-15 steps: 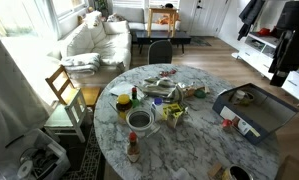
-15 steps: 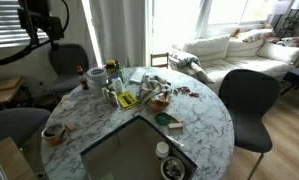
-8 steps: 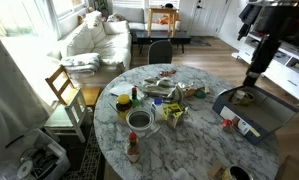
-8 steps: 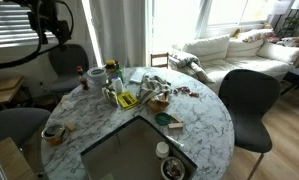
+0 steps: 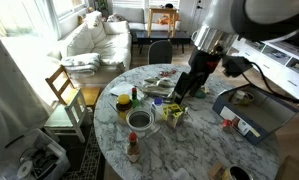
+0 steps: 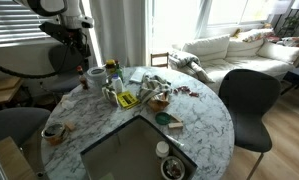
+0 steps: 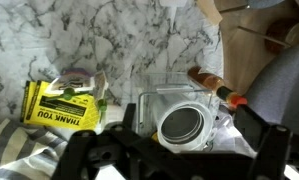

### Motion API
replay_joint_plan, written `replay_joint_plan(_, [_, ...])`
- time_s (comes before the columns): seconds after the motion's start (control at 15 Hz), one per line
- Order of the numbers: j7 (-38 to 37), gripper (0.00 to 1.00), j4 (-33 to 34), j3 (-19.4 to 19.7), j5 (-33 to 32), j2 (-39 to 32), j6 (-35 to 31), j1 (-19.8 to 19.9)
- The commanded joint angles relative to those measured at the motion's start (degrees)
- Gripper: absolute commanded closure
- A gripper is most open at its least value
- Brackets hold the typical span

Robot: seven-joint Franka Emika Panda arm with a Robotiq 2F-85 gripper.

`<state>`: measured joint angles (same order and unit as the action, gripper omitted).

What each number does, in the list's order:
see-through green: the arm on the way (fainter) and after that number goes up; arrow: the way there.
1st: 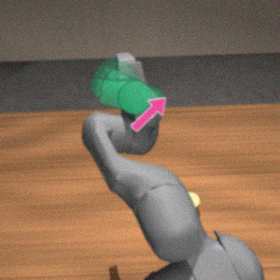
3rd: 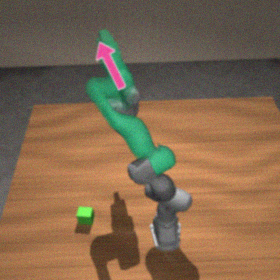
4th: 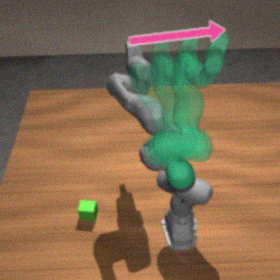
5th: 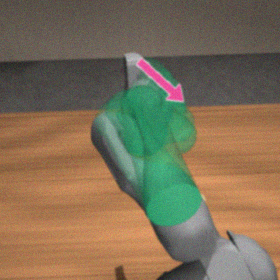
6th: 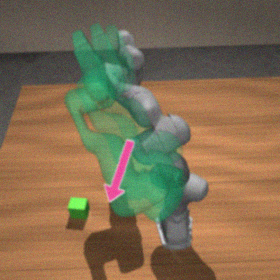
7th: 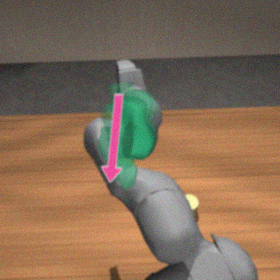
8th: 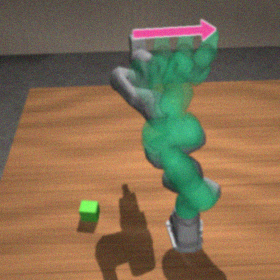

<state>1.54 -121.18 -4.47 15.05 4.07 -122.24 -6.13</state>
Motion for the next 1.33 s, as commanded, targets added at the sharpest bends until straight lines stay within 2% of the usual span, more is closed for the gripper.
replay_joint_plan(0.0, [-0.1, 0.0, 0.4, -0.6, 0.5, -1.8, -0.5, -0.1])
replay_joint_plan(0.2, [-0.2, 0.0, 1.4, -1.0, 0.8, -5.1, -1.2, -0.2])
replay_joint_plan(0.4, [-0.2, 0.0, 1.9, -1.0, 0.8, -5.2, -1.2, -0.2])
replay_joint_plan(0.6, [-5.5, 0.0, 2.2, -0.6, 5.1, -6.8, -6.2, 0.4])
replay_joint_plan(0.8, [-6.4, 0.0, 3.5, -0.9, 9.4, -10.2, -10.6, 0.5])
replay_joint_plan(1.0, [-6.8, 0.0, 5.1, -1.5, 10.3, -14.3, -13.6, 0.2])
replay_joint_plan(1.27, [-6.9, 0.0, 8.4, -2.5, 10.0, -19.7, -14.0, 0.0])
